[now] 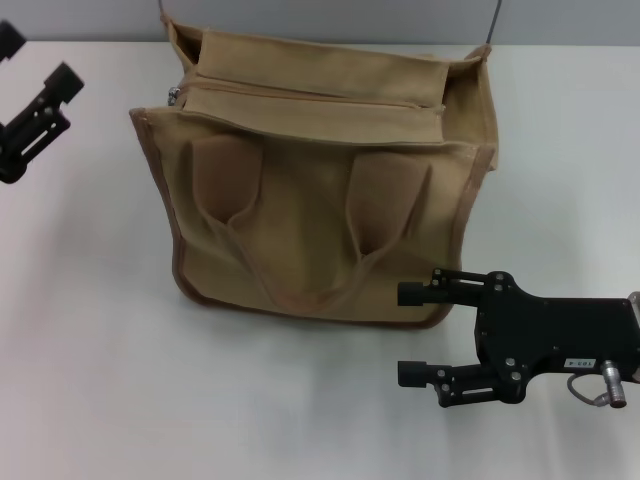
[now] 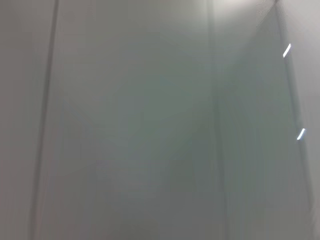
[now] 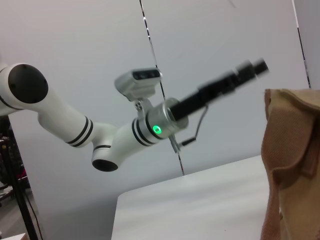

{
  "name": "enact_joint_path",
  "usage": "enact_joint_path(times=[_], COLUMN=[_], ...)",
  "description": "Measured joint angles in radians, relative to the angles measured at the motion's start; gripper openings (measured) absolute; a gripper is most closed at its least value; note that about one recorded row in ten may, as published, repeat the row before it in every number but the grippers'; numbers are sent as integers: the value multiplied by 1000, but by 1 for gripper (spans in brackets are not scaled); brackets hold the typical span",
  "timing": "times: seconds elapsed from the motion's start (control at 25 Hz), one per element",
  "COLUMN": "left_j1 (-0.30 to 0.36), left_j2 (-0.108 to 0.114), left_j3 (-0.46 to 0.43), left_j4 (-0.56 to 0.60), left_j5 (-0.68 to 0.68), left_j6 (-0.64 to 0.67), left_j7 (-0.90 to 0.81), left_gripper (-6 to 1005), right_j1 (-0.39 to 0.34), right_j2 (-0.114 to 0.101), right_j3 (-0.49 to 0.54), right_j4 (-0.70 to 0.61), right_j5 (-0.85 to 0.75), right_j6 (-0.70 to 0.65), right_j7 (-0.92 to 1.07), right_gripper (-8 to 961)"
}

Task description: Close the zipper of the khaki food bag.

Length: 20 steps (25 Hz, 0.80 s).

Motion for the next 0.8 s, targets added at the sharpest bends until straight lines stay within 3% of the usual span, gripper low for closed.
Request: enact_joint_path(times=[0.04, 0.12, 0.32, 0.44, 0.52, 0.8], left_j1=[0, 5, -15, -23, -62, -98], left_j2=[0, 25, 31, 31, 16, 4], left_j3=[0, 4, 5, 5, 6, 13], left_j4=[0, 10, 13, 14, 18, 20], left_j5=[0, 86, 185, 208, 282, 294], left_j6=[0, -147, -196, -203, -239, -272], left_j7=[0, 8, -4, -5, -3, 10], left_gripper=[790, 791, 790, 790, 790, 789], right_j1=[0, 0, 2, 5, 7, 8], right_j2=[0, -1, -1, -1, -1, -1], right_j3=[0, 0, 0, 1, 1, 3], right_j4=[0, 0, -1, -4, -5, -5], right_j5=[0, 0, 0, 0, 0, 0], right_j6=[0, 1, 3, 4, 4, 6], right_j7=[0, 0, 1, 9, 12, 13], right_gripper=[826, 826, 826, 826, 826, 826])
